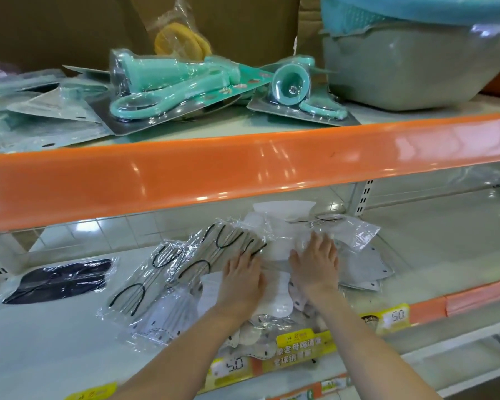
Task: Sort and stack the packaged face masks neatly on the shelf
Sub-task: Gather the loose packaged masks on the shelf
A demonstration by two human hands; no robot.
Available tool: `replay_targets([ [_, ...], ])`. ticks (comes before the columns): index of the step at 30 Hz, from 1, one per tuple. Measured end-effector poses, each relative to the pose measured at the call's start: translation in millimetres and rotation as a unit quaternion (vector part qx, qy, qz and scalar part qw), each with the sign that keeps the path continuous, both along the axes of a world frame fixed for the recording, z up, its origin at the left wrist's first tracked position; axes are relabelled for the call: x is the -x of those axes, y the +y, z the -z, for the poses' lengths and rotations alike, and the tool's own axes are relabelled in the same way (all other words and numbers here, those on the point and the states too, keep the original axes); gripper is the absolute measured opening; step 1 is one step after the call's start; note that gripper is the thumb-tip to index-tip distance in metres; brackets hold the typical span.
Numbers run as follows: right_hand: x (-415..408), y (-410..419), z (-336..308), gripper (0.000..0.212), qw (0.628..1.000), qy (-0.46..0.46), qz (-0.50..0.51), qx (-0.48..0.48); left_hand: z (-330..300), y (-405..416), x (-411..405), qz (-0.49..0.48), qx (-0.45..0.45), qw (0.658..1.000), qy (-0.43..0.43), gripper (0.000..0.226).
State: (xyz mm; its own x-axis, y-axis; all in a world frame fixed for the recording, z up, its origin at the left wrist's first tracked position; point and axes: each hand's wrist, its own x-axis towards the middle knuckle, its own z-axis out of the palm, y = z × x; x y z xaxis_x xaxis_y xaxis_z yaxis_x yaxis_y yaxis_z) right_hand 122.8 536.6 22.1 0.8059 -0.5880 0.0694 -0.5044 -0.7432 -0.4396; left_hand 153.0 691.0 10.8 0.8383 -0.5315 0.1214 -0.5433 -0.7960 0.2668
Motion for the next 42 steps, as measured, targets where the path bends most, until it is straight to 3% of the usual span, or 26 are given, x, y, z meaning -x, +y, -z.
replay_targets([
  [5, -4.1, -7.6, -0.4, 0.065, 0.998, 0.026, -0.04, -0.031, -8.2, -38.5, -5.8, 0.011, 0.016, 0.998, 0.063, 0.054],
  [11, -1.7, -1.7, -5.8, 0.044, 0.993, -0.071, -0.099, 0.004, 0.3, -58.7, -14.5, 0.023, 0.011, 0.996, 0.082, 0.07],
  [14, 5.8, 5.0, -12.3, 0.044, 0.977, -0.129, -0.168, -0.006, -7.3, -53.5, -18.6, 0.041, 0.125, 0.987, 0.092, 0.072],
  [17, 14.2, 14.4, -15.3, 0.052, 0.947, -0.177, -0.254, -0.085, -16.3, -45.6, -21.7, 0.058, 0.225, 0.967, 0.099, 0.072],
  [19, 14.9, 17.9, -13.9, 0.054, 0.934, -0.185, -0.274, -0.133, -20.6, -41.9, -25.7, 0.009, 0.286, 0.952, 0.109, 0.04],
  [21, 11.8, 19.0, -11.4, 0.051, 0.93, -0.191, -0.286, -0.128, -25.0, -37.4, -29.8, -0.062, 0.377, 0.915, 0.129, 0.006],
  [23, 8.1, 18.4, -10.6, 0.047, 0.929, -0.187, -0.303, -0.102, -28.1, -28.1, -33.0, -0.122, 0.456, 0.866, 0.162, 0.02],
  [27, 0.8, 11.6, -4.2, 0.058, 0.94, -0.145, -0.306, -0.035, -41.5, -5.5, -35.8, -0.172, 0.638, 0.694, 0.287, 0.004],
  [29, -4.0, 4.0, 0.7, 0.051, 0.949, -0.116, -0.293, 0.018, -50.3, 5.4, -39.6, -0.156, 0.712, 0.594, 0.341, 0.014],
  [31, -8.0, -4.6, 4.7, 0.048, 0.955, -0.07, -0.281, 0.056, -56.2, 17.8, -44.9, -0.136, 0.755, 0.527, 0.366, 0.019],
  [32, -9.6, -8.7, 5.5, 0.051, 0.958, -0.051, -0.273, 0.074, -56.5, 24.4, -47.9, -0.136, 0.764, 0.512, 0.368, 0.021],
  [33, -11.1, -12.3, 4.9, 0.056, 0.959, -0.032, -0.266, 0.091, -57.0, 30.0, -48.4, -0.147, 0.766, 0.507, 0.366, 0.023],
  [35, -14.0, -20.4, 5.0, 0.067, 0.962, 0.008, -0.254, 0.096, -51.8, 42.6, -49.9, -0.193, 0.749, 0.531, 0.346, 0.029],
  [37, -15.3, -30.4, 6.6, 0.079, 0.963, 0.031, -0.247, 0.103, -40.7, 54.7, -49.9, -0.246, 0.713, 0.576, 0.314, 0.027],
  [39, -16.2, -40.9, 8.1, 0.083, 0.958, 0.036, -0.253, 0.129, -25.7, 67.2, -50.3, -0.297, 0.641, 0.653, 0.273, 0.018],
  [42, -16.0, -50.0, 6.4, 0.07, 0.959, 0.039, -0.242, 0.142, -9.2, 77.7, -47.8, -0.337, 0.491, 0.779, 0.196, 0.02],
])
